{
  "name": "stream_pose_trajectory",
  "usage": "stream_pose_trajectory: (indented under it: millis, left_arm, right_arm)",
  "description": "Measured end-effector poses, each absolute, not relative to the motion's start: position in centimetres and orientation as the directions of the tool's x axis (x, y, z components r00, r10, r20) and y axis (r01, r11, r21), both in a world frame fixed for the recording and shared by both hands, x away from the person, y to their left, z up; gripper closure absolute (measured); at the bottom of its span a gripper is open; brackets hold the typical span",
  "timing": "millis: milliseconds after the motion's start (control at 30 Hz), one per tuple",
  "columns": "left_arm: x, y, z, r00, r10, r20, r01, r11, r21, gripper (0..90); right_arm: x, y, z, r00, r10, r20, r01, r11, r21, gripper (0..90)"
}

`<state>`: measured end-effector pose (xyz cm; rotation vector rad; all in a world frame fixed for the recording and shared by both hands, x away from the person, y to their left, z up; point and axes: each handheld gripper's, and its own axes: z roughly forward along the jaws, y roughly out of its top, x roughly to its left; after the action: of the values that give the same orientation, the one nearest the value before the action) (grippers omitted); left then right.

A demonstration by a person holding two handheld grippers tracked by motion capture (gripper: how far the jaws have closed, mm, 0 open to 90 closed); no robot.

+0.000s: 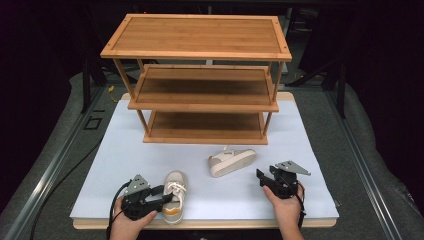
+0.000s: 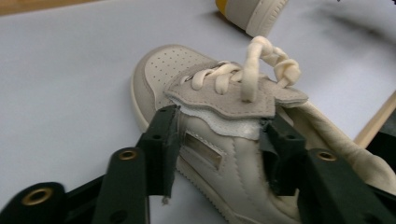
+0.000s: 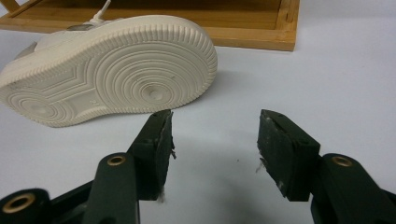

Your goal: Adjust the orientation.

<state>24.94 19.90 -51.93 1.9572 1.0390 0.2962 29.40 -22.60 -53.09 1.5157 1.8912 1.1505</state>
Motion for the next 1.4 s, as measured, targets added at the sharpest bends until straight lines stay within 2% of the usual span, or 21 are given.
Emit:
stream_pose_trajectory:
  millis: [67, 367, 767, 933, 1100, 1167, 1300, 1400]
  left_arm:
    - [25.3, 19.8, -51.8, 0.621, 0.769, -0.153, 0.541, -0.280, 0.793, 57.5]
    - [27.3, 19.4, -51.5, 0.621, 0.777, -0.099, 0.510, -0.305, 0.804, 61.4]
    - [31.4, 18.8, -51.5, 0.601, 0.798, -0.050, 0.491, -0.320, 0.810, 63.2]
    - [31.4, 18.7, -51.6, 0.604, 0.796, -0.047, 0.499, -0.331, 0.801, 58.9]
    - [30.8, 19.5, -51.3, 0.590, 0.801, -0.096, 0.521, -0.287, 0.804, 56.5]
    - [30.8, 19.9, -51.2, 0.601, 0.793, -0.096, 0.519, -0.296, 0.802, 65.6]
    - [31.1, 19.6, -50.9, 0.609, 0.792, -0.051, 0.498, -0.331, 0.802, 67.1]
    - [31.5, 19.8, -50.2, 0.606, 0.795, -0.013, 0.471, -0.345, 0.812, 74.9]
  right_arm:
    - [29.4, -22.6, -53.1, -0.292, 0.945, 0.149, 0.569, 0.046, 0.821, 44.8]
    - [29.5, -22.4, -53.2, -0.291, 0.945, 0.151, 0.570, 0.045, 0.820, 44.9]
    - [29.5, -22.1, -53.3, -0.299, 0.943, 0.144, 0.569, 0.055, 0.820, 45.0]
    - [29.5, -22.0, -53.2, -0.304, 0.942, 0.139, 0.568, 0.062, 0.821, 45.0]
    - [29.5, -21.9, -53.2, -0.306, 0.942, 0.135, 0.561, 0.064, 0.825, 44.9]
    - [29.5, -21.9, -53.1, -0.307, 0.942, 0.138, 0.562, 0.063, 0.825, 45.0]
    - [29.4, -21.8, -53.0, -0.306, 0.942, 0.136, 0.552, 0.059, 0.832, 45.1]
    - [29.3, -21.5, -52.8, -0.316, 0.940, 0.126, 0.537, 0.068, 0.841, 45.2]
